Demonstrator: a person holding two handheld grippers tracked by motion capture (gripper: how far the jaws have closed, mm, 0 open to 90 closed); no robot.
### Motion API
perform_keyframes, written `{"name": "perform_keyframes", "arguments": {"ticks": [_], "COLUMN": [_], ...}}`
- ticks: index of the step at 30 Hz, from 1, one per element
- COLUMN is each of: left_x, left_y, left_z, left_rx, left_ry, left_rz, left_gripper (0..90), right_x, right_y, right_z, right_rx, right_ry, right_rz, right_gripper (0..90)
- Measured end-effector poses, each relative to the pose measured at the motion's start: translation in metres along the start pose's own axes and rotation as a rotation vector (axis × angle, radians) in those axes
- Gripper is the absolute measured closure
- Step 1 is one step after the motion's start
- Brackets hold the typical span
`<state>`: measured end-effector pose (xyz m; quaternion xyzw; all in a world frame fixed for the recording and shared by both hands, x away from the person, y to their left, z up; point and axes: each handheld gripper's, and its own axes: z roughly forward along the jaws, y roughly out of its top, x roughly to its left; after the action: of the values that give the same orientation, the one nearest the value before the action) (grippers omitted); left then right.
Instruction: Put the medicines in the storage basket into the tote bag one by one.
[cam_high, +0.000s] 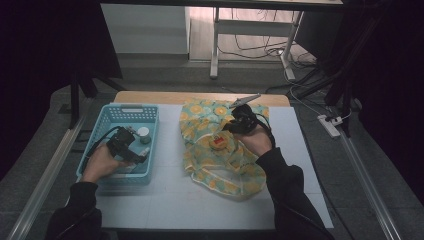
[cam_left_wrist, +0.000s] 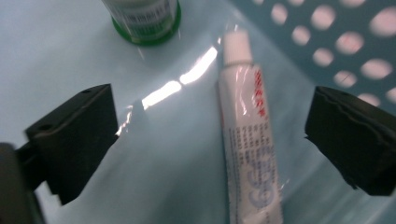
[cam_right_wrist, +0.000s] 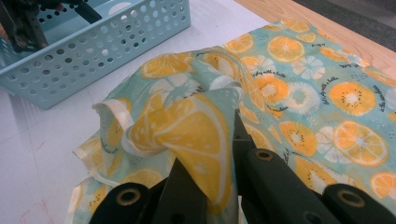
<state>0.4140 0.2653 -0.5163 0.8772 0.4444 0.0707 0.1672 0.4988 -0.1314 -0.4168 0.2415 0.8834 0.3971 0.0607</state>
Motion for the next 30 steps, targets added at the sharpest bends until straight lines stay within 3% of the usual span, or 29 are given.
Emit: {"name": "perform_keyframes", "arguments": {"ticks": [4, 8, 18, 30], "left_x": [-0.0015, -0.0028, -0.0029, -0.0002], "left_y": [-0.0005, -0.0014, -0.0018, -0.0014], "left_z": [0.0014, -0.0002, -0.0025, -0.0039], "left_rx": [0.024, 0.016, 0.011, 0.01], "left_ry": [-0.011, -0.045, -0.055, -0.074], "left_rz": [0.013, 0.02, 0.005, -0.071], "left_gripper": [22.1, 39.7, 67.0, 70.2], "right_x": [0.0002, 0.0, 0.0003, -0.0001], "right_y": [-0.0004, -0.0006, -0.0006, -0.0008], "right_z": [0.0003, 0.0002, 0.0013, 0.0016], "right_rx": [0.001, 0.001, 0.004, 0.003], "right_ry": [0.0, 0.001, 0.001, 0.001], "right_rz": [-0.001, 0.001, 0.0, 0.0], "right_gripper": [88.8, 88.8, 88.7, 88.8]}}
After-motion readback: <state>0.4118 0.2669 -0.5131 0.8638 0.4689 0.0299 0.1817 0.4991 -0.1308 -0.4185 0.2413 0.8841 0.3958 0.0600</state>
